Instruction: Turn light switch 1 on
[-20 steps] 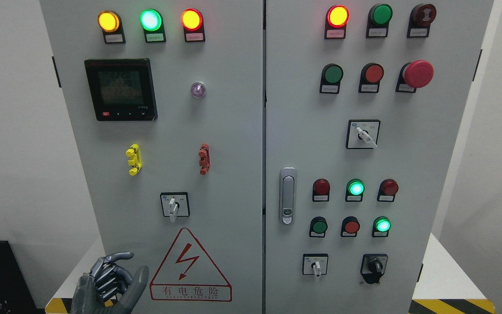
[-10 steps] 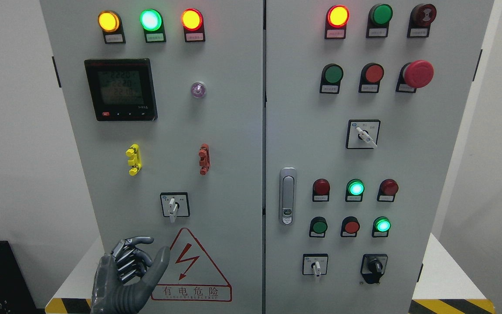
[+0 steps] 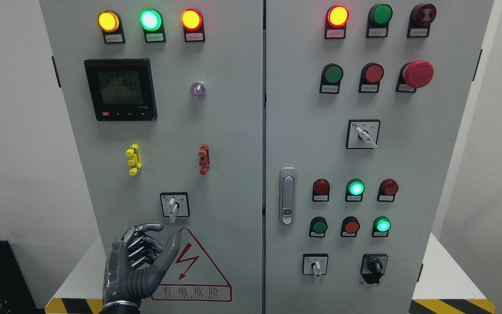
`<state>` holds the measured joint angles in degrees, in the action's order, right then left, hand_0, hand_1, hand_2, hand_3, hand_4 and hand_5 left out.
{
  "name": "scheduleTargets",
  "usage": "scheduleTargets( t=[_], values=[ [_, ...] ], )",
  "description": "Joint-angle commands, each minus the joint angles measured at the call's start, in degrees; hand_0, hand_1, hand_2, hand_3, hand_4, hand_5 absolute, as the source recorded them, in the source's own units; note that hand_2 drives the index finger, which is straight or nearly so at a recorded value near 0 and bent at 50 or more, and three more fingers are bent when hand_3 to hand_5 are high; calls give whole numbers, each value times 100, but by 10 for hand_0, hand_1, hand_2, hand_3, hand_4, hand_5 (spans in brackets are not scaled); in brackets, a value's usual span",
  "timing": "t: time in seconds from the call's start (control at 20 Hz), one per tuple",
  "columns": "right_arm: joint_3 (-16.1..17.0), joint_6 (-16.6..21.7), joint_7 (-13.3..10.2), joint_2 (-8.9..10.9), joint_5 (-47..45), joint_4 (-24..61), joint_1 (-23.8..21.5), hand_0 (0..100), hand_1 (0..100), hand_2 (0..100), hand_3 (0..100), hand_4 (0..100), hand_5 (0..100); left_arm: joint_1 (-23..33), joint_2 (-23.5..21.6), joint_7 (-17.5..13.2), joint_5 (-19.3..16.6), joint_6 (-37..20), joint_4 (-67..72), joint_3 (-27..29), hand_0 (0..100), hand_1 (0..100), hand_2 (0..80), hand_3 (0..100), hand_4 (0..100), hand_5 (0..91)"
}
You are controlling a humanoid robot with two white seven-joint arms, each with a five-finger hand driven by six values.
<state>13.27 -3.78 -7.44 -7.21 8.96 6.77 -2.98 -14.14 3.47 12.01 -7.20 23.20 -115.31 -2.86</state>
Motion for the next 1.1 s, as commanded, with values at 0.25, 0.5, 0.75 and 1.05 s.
scheduleTargets(
  t=[0.25,0.5,0.75,1.05],
  values=[
    [0,0,-3,0,0,0,-1,308,0,0,0,0,0,-132,146,3,-62,53,158,146,61,670,468,871,920,868],
    [0,0,-3,0,0,0,-1,307,0,0,0,0,0,-211,189,3,-62,211,175,137,71,673,479,876,916,868],
    [0,0,-3,0,0,0,-1,307,0,0,0,0,0,-291,207,3,-62,282,228,111,81,675,490,872,913,868],
    [0,0,-3,0,0,0,8,307,0,0,0,0,0,-361,216,3,-62,369,254,93,94,676,499,869,910,868]
  ],
)
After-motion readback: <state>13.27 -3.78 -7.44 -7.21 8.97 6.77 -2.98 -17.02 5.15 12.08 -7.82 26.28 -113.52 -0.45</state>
